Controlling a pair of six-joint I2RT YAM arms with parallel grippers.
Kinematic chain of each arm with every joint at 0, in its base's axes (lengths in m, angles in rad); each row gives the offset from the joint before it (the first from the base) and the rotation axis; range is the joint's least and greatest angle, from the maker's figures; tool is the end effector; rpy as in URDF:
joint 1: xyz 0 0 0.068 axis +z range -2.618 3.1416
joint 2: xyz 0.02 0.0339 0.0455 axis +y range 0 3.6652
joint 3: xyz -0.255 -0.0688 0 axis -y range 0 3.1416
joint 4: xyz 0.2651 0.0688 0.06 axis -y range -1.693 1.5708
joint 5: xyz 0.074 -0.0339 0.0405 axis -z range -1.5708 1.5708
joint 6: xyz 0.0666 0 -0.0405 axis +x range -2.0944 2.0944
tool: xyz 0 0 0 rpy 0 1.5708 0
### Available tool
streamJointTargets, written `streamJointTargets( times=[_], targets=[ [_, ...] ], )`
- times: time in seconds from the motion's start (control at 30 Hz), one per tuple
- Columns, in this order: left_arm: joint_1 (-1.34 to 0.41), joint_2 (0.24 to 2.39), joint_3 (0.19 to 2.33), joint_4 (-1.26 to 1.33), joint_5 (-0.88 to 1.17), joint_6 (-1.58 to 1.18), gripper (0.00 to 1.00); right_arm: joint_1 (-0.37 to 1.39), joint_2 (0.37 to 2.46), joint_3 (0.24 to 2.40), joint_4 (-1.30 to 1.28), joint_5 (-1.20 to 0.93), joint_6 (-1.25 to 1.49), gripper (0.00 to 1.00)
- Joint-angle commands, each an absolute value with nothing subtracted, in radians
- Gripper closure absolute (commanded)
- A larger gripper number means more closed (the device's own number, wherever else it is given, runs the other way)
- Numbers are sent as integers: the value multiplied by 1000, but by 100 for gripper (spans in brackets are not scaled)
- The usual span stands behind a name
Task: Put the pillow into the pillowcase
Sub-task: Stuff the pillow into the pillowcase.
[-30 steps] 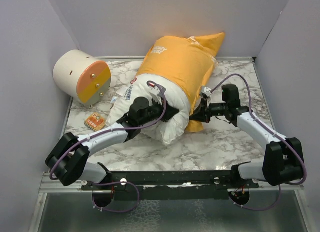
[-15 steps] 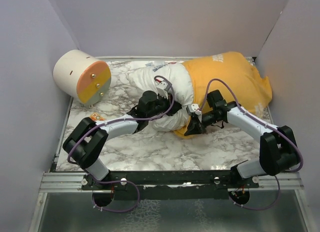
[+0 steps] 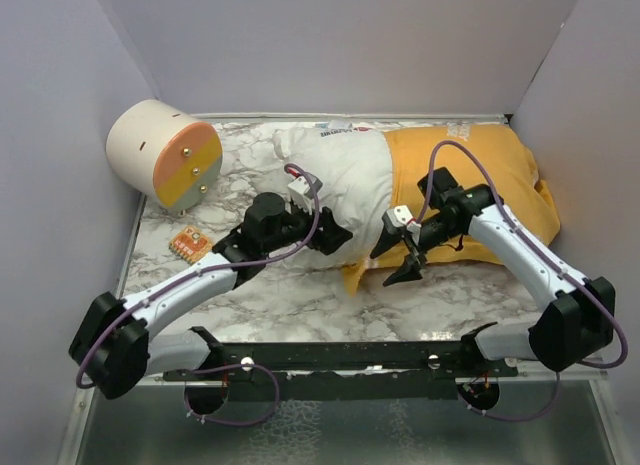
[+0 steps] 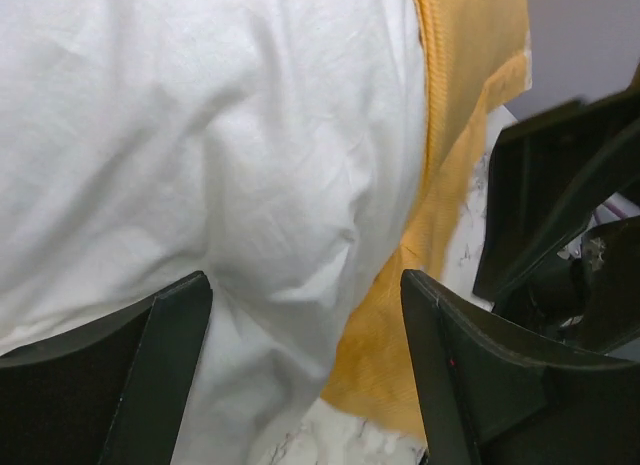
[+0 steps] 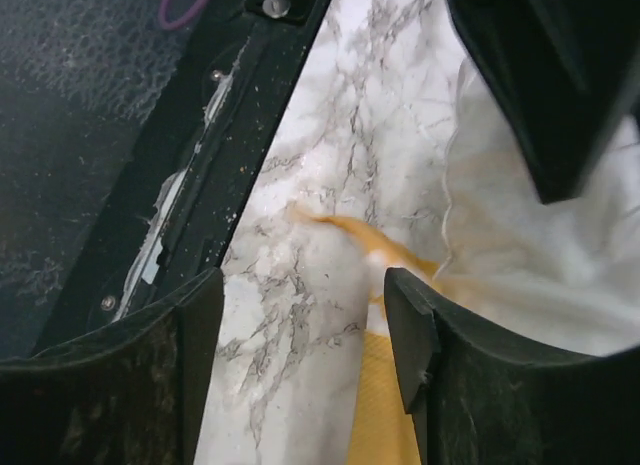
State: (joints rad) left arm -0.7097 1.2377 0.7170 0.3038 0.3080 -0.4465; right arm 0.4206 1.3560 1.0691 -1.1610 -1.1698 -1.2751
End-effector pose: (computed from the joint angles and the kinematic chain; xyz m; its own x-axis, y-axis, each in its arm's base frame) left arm 0.2377 -0.2308 0.2451 -0.5123 -0.1024 -0.8527 0.6921 0.5386 -0.4805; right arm 0.2024 0.1577 0.2459 -0.0130 -0.4149 -0.9098 -0.9431 -0.2972 0.1490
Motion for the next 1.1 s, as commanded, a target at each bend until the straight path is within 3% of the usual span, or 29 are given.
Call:
streamJointTargets(
  times=[0.0,0.2,0.4,0.5,0.77,0.87,1.07],
  targets=[
    [-682,1110,775,34,282,-354,20,409,1275,1249,-1405,-1191,-1385,33],
    [-593,1109,914,0,302,-351,15,381,1243,1433,-1194,-1111,-986,26],
    [-405,1271,958,216,430,-538,10,302,1296,1505,-622,-730,-359,1],
    [-365,1342,957,341,451,-628,1,298,1357,1518,-509,-553,-265,0],
    [-367,1467,924,538,468,-757,1,299,1528,1538,-463,-272,-266,5],
    [-386,1522,910,588,495,-776,1,298,1541,1495,-438,-212,-285,14],
    [-442,1657,932,665,567,-782,2,299,1544,1476,-497,-256,-314,67]
  ],
)
